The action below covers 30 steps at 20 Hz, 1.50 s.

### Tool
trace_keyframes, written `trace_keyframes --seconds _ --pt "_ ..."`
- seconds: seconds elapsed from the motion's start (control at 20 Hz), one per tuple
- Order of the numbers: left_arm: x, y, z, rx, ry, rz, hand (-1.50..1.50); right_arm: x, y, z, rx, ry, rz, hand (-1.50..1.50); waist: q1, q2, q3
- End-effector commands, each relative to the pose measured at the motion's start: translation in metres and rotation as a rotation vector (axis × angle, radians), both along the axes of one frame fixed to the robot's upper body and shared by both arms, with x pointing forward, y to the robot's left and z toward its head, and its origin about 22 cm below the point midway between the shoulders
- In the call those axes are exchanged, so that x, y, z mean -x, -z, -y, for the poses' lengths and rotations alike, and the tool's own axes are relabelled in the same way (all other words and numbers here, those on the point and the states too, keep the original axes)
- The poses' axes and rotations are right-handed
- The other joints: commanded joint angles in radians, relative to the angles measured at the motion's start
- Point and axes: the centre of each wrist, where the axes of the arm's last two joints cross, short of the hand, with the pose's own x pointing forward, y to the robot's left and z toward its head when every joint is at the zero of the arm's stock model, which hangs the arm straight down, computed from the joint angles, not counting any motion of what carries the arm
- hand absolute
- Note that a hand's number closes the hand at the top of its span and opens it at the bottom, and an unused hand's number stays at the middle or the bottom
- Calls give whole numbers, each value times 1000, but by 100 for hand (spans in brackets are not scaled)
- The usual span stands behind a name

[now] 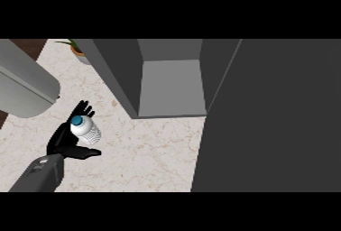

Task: Pick up the bottled water, place it into the cabinet and close the cabinet

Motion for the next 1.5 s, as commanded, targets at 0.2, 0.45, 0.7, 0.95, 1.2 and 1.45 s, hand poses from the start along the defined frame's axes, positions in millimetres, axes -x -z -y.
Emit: trace_keyframes --seconds 0.2,0.45,0.7,0.95,1.2,1.45 --pt "-1 11 27 209 134 3 150 26 -21 16 -4 31 62 -150 -2 -1 -1" --pt "-6 4 22 119 135 104 150 22 -10 24 -16 27 44 -150 -5 4 0" --pt "-28 -10 41 31 116 224 150 32 -13 29 -1 56 51 -150 5 -3 1" --pt "-11 21 126 21 -111 223 150 28 -8 39 33 118 56 -150 12 -6 2" --pt "-13 21 142 130 -45 259 150 20 -5 51 46 151 68 -150 21 -5 2" --pt "-29 3 151 175 -9 259 150 29 7 70 44 177 46 -150 21 -14 4"
